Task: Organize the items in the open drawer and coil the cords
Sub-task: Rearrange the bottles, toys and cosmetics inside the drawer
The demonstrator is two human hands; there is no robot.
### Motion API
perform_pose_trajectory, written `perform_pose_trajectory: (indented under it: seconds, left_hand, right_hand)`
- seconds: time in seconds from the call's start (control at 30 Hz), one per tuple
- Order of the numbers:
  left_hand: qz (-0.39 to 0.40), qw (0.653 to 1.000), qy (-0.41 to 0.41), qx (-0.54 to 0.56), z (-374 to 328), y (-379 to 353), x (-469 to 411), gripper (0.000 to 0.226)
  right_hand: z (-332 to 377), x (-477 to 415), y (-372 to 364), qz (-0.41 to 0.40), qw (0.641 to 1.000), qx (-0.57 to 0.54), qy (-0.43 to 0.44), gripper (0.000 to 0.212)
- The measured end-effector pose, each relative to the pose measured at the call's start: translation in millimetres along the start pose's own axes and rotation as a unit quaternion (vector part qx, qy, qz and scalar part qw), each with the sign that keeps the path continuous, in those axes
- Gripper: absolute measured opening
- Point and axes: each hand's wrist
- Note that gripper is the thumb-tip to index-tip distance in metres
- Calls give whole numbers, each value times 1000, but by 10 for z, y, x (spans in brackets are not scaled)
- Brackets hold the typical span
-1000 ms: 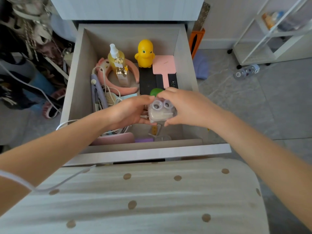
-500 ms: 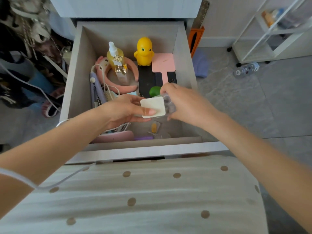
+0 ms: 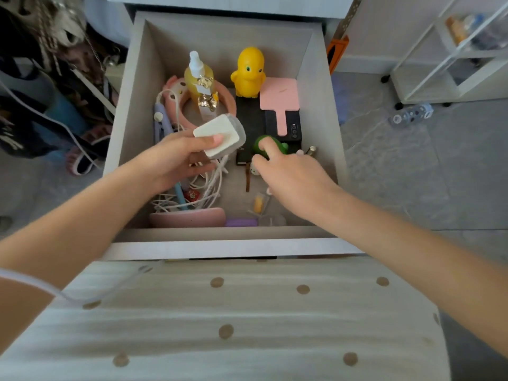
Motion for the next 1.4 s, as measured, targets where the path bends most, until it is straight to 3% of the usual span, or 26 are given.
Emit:
perform_pose_trajectory:
  seconds: [0.1, 0.2, 0.3, 0.4, 0.53, 0.67, 0.9, 1.17, 1.4]
  left_hand:
    - [-3, 1000, -27, -7, 19, 23, -17, 45]
    - [-6, 999, -35, -15, 45, 9, -47, 38]
    - [-12, 999, -35, -8, 57, 3, -80, 23]
    - [-34, 998, -43, 6, 69, 13, -112, 27]
    - [-66, 996, -44, 41, 90, 53, -137, 34]
    - [-109, 993, -36, 38, 128, 72, -158, 37]
    - [-121, 991, -42, -33, 141, 22, -184, 33]
    - [-115, 988, -56, -91, 127, 2, -164, 47]
    - [-125, 976, -84, -155, 113, -15, -130, 54]
  right_hand:
    - [-96, -92, 89, -28, 999, 24, 7, 44]
    - [-304, -143, 2, 3, 998, 52, 16, 49]
    - [-368, -112, -98, 59, 993, 69, 75, 54]
    - [-276, -157, -169, 53, 984, 83, 151, 49]
    - [83, -341, -313, 63, 973, 109, 195, 59]
    - [363, -530, -450, 74, 973, 150, 157, 57]
    - [398, -618, -446, 58, 981, 115, 143, 48]
    - [-133, -257, -8, 44, 994, 89, 47, 16]
    - [-345, -260, -72, 10, 987, 155, 44, 10]
Point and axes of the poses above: each hand's wrist, its own x-axis away from the middle knuckle, its own y-axis out of the back of the hand, z = x × y, and after that the axes turned 4 degrees about z, right-handed
